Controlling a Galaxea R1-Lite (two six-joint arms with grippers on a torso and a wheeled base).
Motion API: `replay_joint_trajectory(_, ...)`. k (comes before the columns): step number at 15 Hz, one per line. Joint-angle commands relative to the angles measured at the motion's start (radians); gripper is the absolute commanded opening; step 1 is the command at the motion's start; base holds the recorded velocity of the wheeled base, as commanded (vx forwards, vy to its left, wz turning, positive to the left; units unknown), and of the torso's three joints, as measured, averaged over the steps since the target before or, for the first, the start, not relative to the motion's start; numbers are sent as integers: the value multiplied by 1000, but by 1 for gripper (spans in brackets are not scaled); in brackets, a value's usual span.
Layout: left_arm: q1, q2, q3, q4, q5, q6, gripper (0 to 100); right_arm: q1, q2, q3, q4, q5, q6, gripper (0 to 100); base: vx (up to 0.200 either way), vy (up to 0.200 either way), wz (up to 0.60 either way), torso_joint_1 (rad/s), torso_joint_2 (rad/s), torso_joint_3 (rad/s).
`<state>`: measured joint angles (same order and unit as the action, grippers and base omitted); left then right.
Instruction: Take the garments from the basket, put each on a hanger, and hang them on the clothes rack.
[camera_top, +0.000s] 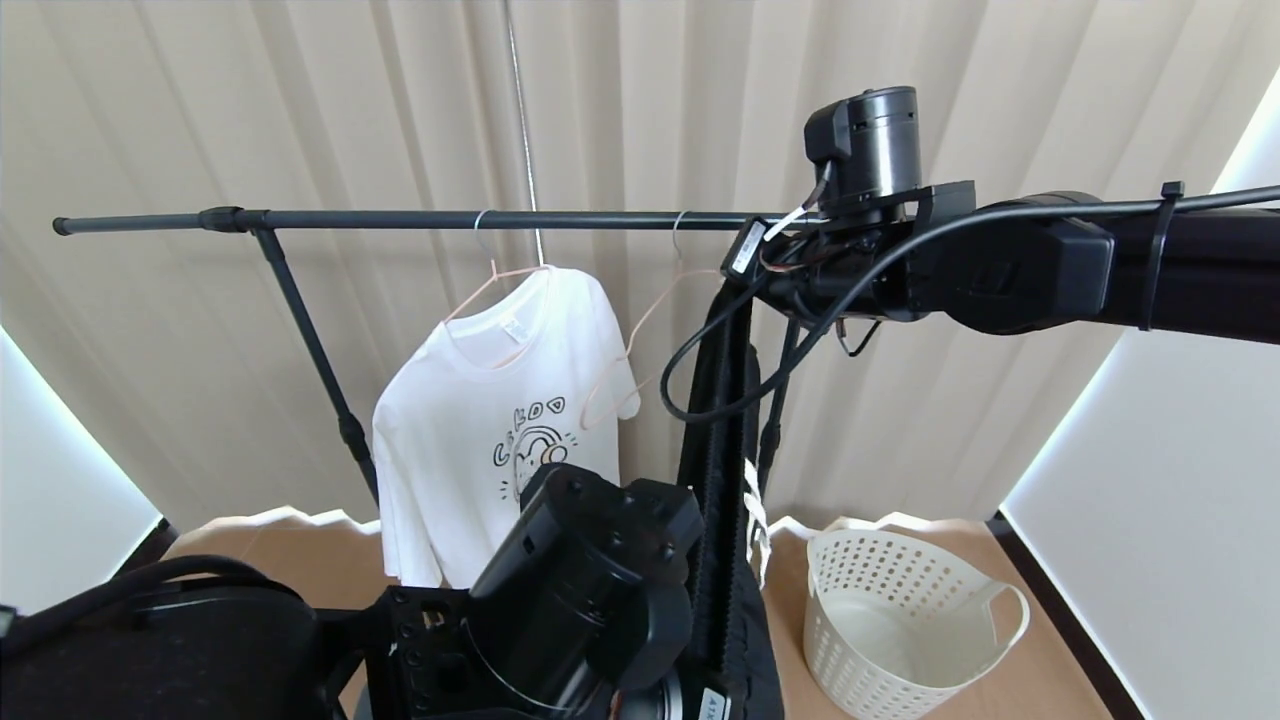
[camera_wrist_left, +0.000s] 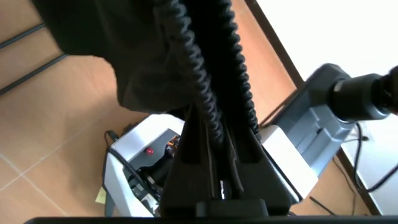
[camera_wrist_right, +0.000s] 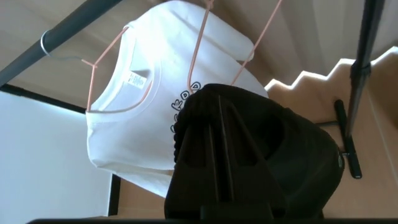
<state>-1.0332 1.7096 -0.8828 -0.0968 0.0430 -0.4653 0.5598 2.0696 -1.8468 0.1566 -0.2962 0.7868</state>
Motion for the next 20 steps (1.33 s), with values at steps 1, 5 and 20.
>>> replay_joint_trajectory(1, 55, -5, 2, 2, 21, 4, 0, -32, -28, 4, 1, -3, -12, 0, 0, 0, 0, 0, 0, 0)
replay_joint_trajectory(5, 223, -1, -19, -1, 63, 8, 0, -77, -92, 72, 1, -21, -116, 0, 0, 0, 0, 0, 0, 0)
replay_joint_trajectory(20, 438, 180, -397, -29, 78, 22, 0, 15, -405, 679, -12, -149, -710, 0, 0, 0, 0, 0, 0, 0)
